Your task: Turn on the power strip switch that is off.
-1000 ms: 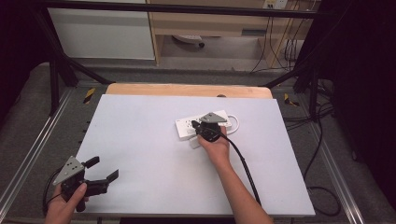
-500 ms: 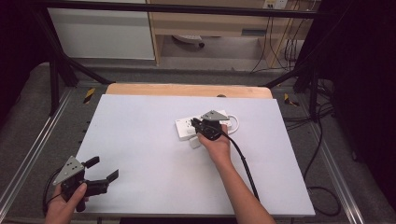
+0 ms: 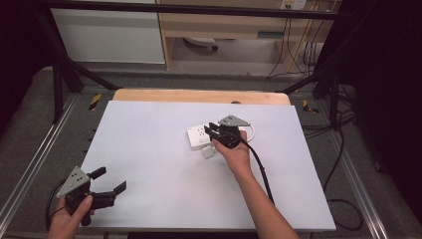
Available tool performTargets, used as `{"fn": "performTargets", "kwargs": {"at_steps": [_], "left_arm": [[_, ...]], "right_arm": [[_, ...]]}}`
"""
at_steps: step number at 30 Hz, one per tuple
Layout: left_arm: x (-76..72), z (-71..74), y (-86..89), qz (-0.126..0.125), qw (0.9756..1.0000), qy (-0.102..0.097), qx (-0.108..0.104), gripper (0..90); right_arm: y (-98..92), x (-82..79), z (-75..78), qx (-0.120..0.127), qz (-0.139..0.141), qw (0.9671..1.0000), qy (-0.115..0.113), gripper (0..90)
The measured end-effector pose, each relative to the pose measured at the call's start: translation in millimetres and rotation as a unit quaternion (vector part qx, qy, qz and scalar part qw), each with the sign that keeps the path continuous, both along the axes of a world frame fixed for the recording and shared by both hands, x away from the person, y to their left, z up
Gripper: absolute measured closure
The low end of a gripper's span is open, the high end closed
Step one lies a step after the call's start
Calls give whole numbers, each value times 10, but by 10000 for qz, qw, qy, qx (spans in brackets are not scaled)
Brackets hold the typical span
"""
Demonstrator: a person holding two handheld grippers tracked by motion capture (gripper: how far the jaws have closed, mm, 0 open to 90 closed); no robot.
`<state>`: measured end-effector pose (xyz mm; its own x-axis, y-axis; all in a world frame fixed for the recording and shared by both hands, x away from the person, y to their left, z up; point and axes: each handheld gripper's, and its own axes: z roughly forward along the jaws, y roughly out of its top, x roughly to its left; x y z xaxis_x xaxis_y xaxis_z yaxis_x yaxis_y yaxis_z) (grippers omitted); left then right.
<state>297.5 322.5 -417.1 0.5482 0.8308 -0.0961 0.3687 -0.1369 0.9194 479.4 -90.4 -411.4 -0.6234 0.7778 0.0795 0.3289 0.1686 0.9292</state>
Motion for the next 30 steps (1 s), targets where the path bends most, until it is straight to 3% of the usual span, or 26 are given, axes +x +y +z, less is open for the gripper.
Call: {"fn": "performTargets", "kwargs": {"at_steps": [10, 20, 25, 30], "left_arm": [[0, -1, -2, -1, 10000, 4, 8, 62], [1, -3, -3, -6, 10000, 11, 19, 62], [1, -3, -3, -7, 10000, 16, 22, 62], [0, -3, -4, -4, 10000, 15, 26, 62]], "right_arm": [[-51, -61, 115, -19, 66, 10000, 22, 520], [-135, -100, 214, 104, 33, 9996, 279, 308], [-176, -124, 252, 33, 45, 9993, 378, 213], [-216, -168, 313, 20, 29, 9994, 331, 117]]}}
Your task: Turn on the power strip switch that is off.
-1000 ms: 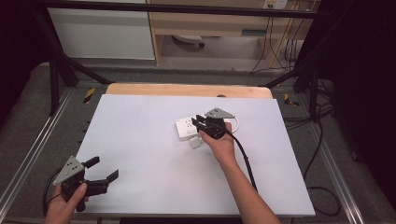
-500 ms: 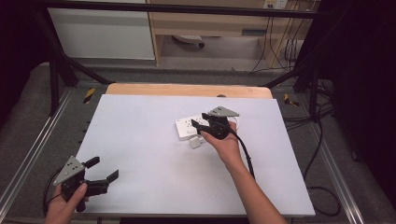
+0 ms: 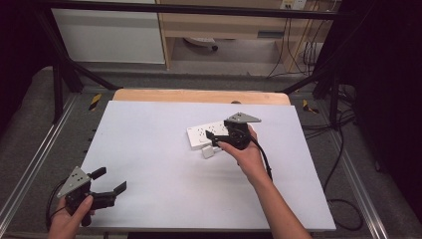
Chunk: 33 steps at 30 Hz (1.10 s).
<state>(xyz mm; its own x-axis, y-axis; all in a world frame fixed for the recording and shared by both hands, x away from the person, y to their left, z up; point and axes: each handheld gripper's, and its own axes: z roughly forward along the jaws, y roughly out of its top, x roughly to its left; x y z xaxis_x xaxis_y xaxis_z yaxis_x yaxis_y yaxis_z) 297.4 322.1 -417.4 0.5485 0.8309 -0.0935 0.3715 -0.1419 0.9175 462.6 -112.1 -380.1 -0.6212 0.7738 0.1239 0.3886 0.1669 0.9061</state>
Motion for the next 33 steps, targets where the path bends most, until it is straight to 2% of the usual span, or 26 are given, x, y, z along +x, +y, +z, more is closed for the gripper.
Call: {"fn": "performTargets", "kwargs": {"at_steps": [6, 19, 26, 33], "left_arm": [[0, 0, -1, -1, 10000, 6, 0, 62], [-3, -1, -5, 5, 10000, 17, 5, 62], [-2, -3, -6, 14, 10000, 16, 15, 62], [-4, -1, 4, 41, 10000, 20, -10, 62]], "right_arm": [[-66, -81, 89, 1, -26, 9999, -135, 45], [-330, -282, 231, 147, -20, 9986, -502, 36], [-516, -374, 253, 213, -127, 9977, -627, 44], [-734, -513, 174, 310, -290, 9965, -723, 64]]}}
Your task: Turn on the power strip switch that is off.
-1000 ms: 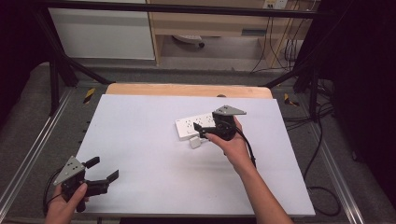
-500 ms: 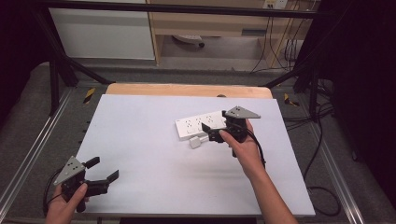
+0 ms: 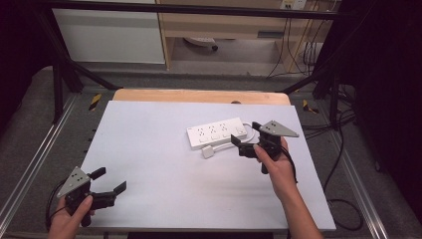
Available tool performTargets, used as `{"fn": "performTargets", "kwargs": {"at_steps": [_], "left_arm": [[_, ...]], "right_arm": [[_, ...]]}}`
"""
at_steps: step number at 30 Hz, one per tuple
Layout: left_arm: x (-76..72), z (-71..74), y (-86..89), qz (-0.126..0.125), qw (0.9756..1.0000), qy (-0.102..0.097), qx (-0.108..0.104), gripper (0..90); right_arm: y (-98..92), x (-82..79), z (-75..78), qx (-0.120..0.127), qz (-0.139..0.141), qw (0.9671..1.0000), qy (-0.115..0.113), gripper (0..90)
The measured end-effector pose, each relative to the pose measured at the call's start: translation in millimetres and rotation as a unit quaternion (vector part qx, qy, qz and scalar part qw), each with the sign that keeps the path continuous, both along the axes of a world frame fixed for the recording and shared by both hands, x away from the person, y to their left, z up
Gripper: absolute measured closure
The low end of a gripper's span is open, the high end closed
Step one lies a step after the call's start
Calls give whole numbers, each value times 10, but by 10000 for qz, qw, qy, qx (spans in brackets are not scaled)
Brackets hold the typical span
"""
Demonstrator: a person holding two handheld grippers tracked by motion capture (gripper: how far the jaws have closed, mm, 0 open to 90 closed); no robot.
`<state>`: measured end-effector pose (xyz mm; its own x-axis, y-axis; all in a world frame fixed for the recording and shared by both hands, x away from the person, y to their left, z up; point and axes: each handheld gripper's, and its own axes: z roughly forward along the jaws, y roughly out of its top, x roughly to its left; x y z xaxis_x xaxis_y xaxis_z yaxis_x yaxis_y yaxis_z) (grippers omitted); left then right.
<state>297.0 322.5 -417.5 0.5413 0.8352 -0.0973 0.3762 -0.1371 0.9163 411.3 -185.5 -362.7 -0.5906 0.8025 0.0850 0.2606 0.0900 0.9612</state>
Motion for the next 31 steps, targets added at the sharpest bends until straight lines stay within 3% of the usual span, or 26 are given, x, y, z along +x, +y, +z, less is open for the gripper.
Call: {"fn": "performTargets", "kwargs": {"at_steps": [6, 19, 27, 30, 31], "left_arm": [[0, 0, -2, 0, 10000, -2, -3, 62], [0, -4, -11, 32, 10000, 9, 38, 62], [1, -4, -10, 30, 10000, 3, 40, 62], [2, -3, -12, 28, 10000, 0, 35, 62], [3, -3, -13, 26, 10000, -1, 35, 62]], "right_arm": [[-168, -136, -82, 29, -82, 10000, -28, 64], [-704, -477, -348, -22, -528, 9986, 57, 61], [-890, -660, -583, -255, -619, 9972, 339, 48], [-899, -682, -737, -413, -631, 9956, 550, 45], [-884, -670, -785, -573, -614, 9945, 625, 40]]}}
